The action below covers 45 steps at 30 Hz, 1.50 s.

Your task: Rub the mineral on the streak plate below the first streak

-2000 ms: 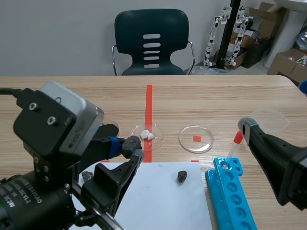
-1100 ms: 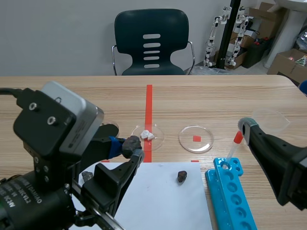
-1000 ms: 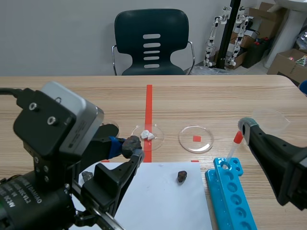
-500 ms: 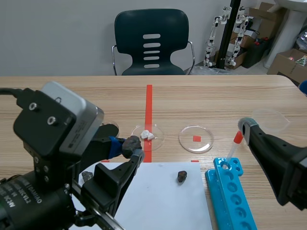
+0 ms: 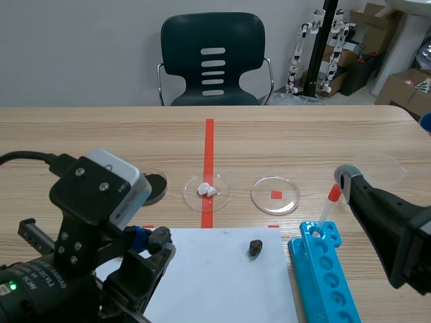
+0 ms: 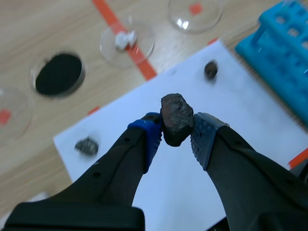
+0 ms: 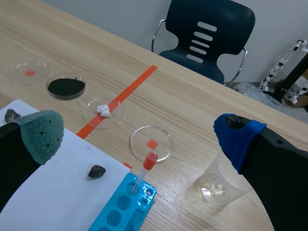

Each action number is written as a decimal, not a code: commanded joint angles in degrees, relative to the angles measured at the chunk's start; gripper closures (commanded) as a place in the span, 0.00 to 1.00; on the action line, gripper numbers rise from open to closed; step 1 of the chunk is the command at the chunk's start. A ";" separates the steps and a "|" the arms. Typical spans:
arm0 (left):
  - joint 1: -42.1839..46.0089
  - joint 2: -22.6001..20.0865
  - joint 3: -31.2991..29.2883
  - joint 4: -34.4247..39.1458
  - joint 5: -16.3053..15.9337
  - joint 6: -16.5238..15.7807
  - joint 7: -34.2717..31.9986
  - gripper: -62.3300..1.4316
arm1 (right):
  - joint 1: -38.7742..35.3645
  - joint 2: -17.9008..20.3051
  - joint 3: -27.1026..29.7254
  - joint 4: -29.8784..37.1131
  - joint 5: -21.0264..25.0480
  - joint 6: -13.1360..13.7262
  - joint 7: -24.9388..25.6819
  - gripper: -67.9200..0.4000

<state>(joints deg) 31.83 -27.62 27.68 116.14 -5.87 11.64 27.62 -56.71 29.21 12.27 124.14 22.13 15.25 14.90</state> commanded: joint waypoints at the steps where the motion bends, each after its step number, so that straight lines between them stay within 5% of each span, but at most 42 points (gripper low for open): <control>1: -1.68 0.28 -0.07 -0.11 -1.79 1.64 1.60 0.80 | 0.52 0.11 0.28 1.07 0.44 -0.24 0.83 0.00; 7: -8.37 0.28 -0.24 -6.71 -7.76 7.04 12.39 0.80 | 0.52 0.13 0.28 1.07 0.44 -0.24 0.83 0.00; 12: -12.81 0.28 -2.54 -13.07 -12.07 7.34 18.56 0.80 | 0.52 0.13 0.28 1.07 0.44 -0.24 0.83 0.00; 28: -15.56 0.09 -15.50 -16.90 -13.42 7.08 37.42 0.80 | 0.52 0.11 0.28 1.07 0.44 -0.24 0.83 0.00; 45: -14.21 -3.21 -16.24 -20.22 -23.12 7.06 41.46 0.80 | 0.52 0.11 0.28 1.07 0.44 -0.24 0.83 0.00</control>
<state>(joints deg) 17.47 -30.20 11.49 95.53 -28.32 18.81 68.79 -56.71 29.21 12.27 124.14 22.13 15.27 14.90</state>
